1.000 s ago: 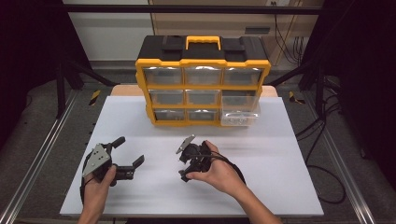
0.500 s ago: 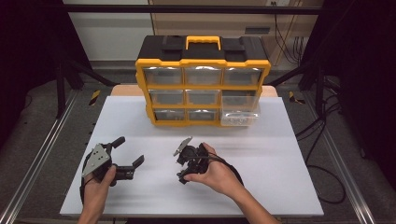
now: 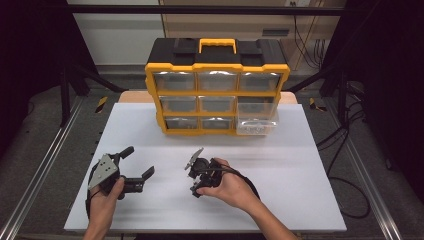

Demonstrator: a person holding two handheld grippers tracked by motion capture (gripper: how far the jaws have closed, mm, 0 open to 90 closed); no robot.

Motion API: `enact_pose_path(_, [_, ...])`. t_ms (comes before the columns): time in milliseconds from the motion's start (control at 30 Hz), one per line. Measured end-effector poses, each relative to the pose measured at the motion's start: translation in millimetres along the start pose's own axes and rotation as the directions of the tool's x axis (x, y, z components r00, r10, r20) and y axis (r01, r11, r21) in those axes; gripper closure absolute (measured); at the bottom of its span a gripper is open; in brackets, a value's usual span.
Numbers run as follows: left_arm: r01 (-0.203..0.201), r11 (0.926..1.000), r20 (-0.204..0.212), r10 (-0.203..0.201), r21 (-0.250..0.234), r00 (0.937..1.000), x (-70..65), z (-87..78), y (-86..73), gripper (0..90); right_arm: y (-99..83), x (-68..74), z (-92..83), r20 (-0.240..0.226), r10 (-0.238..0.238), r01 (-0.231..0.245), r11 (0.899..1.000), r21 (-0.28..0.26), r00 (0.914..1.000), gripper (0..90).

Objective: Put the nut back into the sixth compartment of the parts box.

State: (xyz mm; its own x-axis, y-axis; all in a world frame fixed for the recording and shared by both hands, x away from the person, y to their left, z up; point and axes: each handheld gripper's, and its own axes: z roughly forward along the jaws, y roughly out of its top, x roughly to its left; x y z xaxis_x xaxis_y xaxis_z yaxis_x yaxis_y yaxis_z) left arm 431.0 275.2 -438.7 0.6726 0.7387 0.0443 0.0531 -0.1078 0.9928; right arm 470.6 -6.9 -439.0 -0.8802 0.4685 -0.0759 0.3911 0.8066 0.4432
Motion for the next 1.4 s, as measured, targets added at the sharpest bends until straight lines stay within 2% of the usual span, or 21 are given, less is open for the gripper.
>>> enact_pose_path(433, [-0.002,1.0000,0.001,0.002,0.001,1.0000,-0.1,0.3,-0.1,1.0,1.0,-0.9,8.0,-0.055,0.006,-0.004,0.999,0.035,0.9985,44.3])
enact_pose_path(467, [-0.002,1.0000,0.001,0.002,0.001,1.0000,-0.1,0.3,-0.1,1.0,0.7,-2.1,8.8,-0.057,-0.004,0.006,0.999,0.032,0.9984,45.7])
enact_pose_path(567, [-0.003,1.0000,0.002,0.003,0.002,1.0000,-0.2,0.4,-0.1,1.0,0.7,-2.7,9.7,-0.066,0.008,-0.005,0.999,0.043,0.9978,48.5])
enact_pose_path(1400, [-0.008,0.9999,0.001,0.008,0.010,1.0000,-0.4,0.9,-0.4,1.0,2.5,-4.1,11.9,-0.100,0.033,-0.028,0.998,0.055,0.9945,62.6])
